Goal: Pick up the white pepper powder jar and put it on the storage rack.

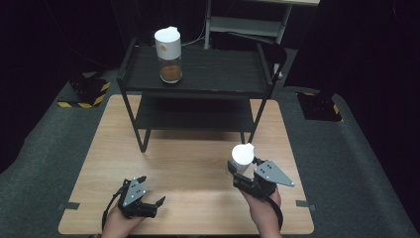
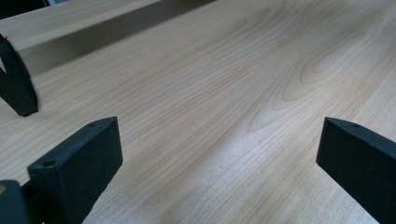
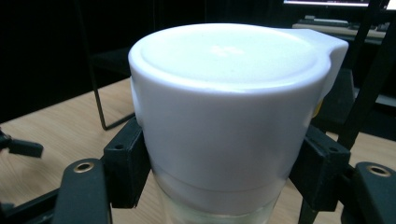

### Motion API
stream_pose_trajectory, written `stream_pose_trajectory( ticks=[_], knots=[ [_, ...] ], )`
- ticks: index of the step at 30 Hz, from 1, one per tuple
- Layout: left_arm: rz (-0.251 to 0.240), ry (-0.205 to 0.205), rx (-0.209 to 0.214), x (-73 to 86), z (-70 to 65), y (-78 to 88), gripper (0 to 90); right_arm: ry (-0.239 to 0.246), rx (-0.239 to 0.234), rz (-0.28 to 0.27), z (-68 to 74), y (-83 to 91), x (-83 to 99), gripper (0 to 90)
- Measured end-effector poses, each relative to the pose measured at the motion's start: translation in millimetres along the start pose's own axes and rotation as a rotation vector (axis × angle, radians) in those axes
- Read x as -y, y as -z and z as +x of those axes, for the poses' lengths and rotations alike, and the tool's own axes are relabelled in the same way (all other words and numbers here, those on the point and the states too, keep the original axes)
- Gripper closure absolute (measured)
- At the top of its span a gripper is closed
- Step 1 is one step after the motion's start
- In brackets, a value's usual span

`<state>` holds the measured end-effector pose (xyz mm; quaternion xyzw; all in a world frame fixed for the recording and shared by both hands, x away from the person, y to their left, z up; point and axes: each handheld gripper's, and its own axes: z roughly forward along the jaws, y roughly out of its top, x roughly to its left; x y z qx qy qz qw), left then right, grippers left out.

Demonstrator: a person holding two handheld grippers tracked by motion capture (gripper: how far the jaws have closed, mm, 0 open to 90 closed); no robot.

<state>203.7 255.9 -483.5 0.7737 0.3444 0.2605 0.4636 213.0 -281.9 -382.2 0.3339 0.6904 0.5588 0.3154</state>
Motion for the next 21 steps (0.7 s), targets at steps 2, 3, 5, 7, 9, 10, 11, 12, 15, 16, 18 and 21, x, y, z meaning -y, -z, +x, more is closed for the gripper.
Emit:
stream_pose_trajectory(
  ticks=[2,3,5,7,9,10,11,12,15,16,18,21],
  knots=[
    [0.000,-0.007,-0.003,-0.1,-1.0,0.0,0.6,0.002,-0.006,-0.011,2.2,2.8,-7.5,30.3],
    [0.001,-0.011,-0.004,-0.3,-1.2,0.0,0.6,0.003,-0.010,-0.018,2.7,4.1,-11.2,30.2],
    [0.004,-0.014,-0.005,-0.7,-1.9,-0.2,0.6,0.004,-0.015,-0.028,4.2,6.0,-17.8,30.2],
    [0.003,-0.015,-0.005,-0.6,-2.1,-0.1,0.6,0.015,-0.020,-0.039,5.2,7.5,-26.4,30.2],
    [0.003,-0.014,-0.006,-0.6,-2.1,-0.1,0.6,0.030,-0.022,-0.042,5.6,7.5,-34.2,30.2],
    [0.002,-0.013,-0.005,-0.5,-1.9,-0.1,0.6,0.036,-0.022,-0.044,5.4,7.4,-38.8,30.2],
    [0.002,-0.012,-0.005,-0.4,-1.6,0.0,0.6,0.036,-0.023,-0.045,5.3,7.3,-42.7,30.2],
    [0.001,-0.011,-0.004,-0.2,-1.4,0.0,0.6,0.039,-0.024,-0.047,5.0,7.2,-46.4,30.2],
    [0.001,-0.009,-0.003,-0.2,-0.9,0.1,0.6,0.044,-0.025,-0.055,4.6,6.6,-56.7,30.2],
    [0.000,-0.008,-0.003,-0.1,-0.9,0.1,0.6,0.046,-0.027,-0.058,4.1,6.3,-61.3,30.2],
    [0.000,-0.009,-0.002,0.0,-0.7,0.2,0.6,0.046,-0.031,-0.062,3.3,5.7,-68.0,30.3],
    [-0.001,-0.006,-0.001,0.2,-0.4,0.3,0.6,0.046,-0.032,-0.067,2.8,4.0,-79.9,30.2]
  ],
)
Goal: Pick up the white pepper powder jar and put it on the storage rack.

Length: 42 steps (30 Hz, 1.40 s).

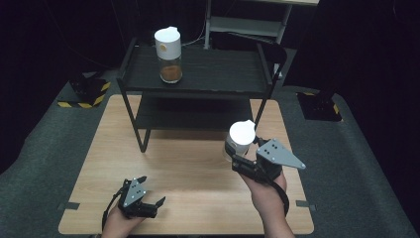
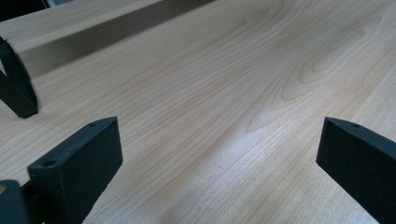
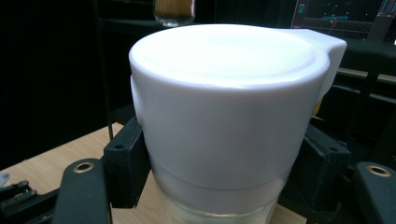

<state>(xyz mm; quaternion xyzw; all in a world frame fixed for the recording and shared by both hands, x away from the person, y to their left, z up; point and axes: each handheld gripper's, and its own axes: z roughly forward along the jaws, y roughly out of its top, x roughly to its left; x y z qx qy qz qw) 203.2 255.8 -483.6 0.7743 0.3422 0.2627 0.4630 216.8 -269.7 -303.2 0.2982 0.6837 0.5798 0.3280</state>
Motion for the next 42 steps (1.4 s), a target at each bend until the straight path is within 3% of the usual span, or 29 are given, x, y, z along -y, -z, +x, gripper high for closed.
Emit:
stream_pose_trajectory(
  ticks=[12,18,42],
  knots=[
    [-0.001,0.005,0.007,0.2,1.7,0.0,0.6,0.012,-0.004,-0.015,-5.7,-12.1,-34.9,30.2],
    [-0.001,0.005,0.008,0.3,1.9,0.0,0.6,-0.013,-0.009,-0.030,-10.5,-17.5,-49.0,30.2],
    [-0.003,0.010,0.017,0.5,3.8,0.2,0.6,-0.006,0.033,-0.056,-20.8,-50.6,-104.0,30.2]
  ],
)
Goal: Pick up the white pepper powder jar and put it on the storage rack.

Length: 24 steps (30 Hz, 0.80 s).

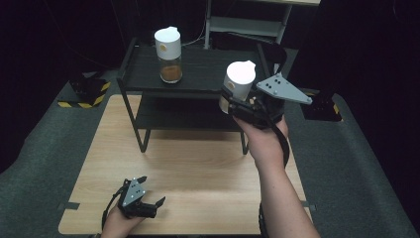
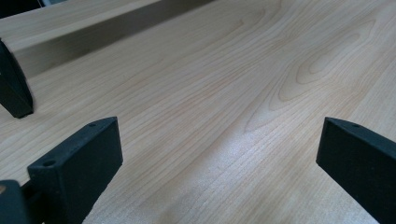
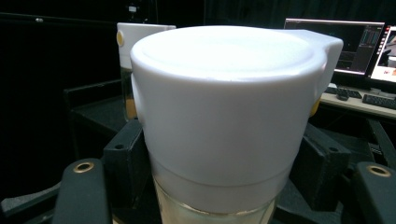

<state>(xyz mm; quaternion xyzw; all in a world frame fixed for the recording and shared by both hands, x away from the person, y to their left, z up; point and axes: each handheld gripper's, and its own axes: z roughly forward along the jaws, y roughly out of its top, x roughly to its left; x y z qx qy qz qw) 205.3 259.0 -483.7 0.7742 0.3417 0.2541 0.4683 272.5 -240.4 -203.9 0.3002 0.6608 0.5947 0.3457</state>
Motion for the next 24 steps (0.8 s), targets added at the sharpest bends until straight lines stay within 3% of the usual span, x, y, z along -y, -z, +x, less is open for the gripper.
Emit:
stream_pose_trajectory(
  ticks=[24],
  knots=[
    [-0.008,-0.003,0.019,1.4,3.1,0.5,0.6,0.000,0.043,0.048,0.4,-67.7,-27.3,30.2]
  ],
)
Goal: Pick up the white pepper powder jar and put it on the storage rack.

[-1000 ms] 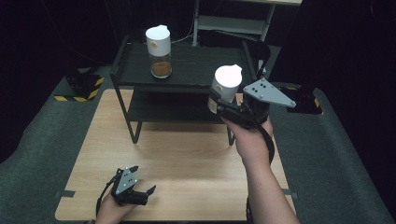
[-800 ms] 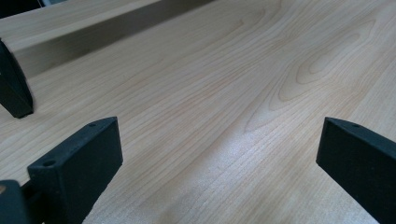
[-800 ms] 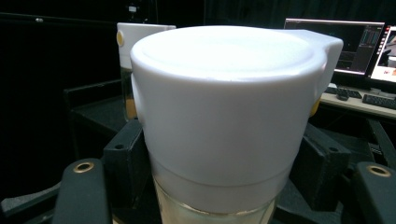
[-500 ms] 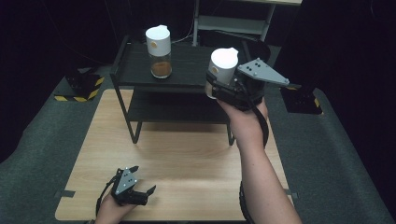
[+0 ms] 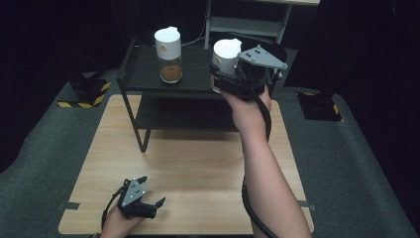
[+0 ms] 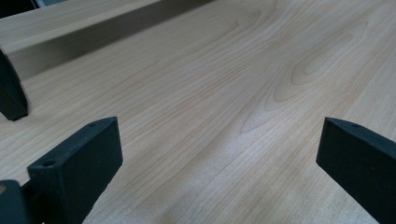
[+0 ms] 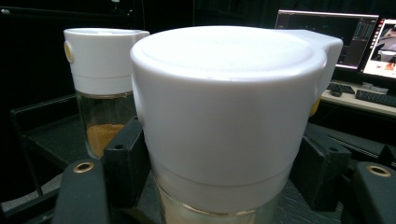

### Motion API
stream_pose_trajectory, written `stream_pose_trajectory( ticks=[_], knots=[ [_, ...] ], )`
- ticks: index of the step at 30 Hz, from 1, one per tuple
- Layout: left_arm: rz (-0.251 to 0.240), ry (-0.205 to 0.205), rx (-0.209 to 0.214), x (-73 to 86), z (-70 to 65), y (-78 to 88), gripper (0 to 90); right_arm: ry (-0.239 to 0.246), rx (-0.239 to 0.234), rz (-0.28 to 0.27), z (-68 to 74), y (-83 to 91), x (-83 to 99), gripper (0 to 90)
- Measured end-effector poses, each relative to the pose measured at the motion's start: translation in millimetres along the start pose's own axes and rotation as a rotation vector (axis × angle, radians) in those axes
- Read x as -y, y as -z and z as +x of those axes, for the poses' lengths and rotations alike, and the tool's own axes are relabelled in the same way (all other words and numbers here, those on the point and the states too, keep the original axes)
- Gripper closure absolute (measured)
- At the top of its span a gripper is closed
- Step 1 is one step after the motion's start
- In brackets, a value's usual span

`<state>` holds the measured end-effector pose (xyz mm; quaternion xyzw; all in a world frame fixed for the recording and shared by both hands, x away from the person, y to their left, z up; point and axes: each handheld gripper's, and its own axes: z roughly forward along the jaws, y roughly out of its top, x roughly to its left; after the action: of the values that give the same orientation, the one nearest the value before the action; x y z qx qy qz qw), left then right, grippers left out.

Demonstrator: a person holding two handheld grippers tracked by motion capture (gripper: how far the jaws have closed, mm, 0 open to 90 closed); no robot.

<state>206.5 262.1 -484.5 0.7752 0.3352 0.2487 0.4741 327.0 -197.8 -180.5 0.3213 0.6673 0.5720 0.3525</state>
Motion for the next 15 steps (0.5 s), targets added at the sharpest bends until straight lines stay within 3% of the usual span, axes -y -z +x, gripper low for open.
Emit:
stream_pose_trajectory(
  ticks=[15],
  knots=[
    [-0.005,0.008,0.011,0.9,2.8,0.5,0.6,-0.002,0.021,0.041,6.4,-38.5,-12.2,30.2]
  ],
)
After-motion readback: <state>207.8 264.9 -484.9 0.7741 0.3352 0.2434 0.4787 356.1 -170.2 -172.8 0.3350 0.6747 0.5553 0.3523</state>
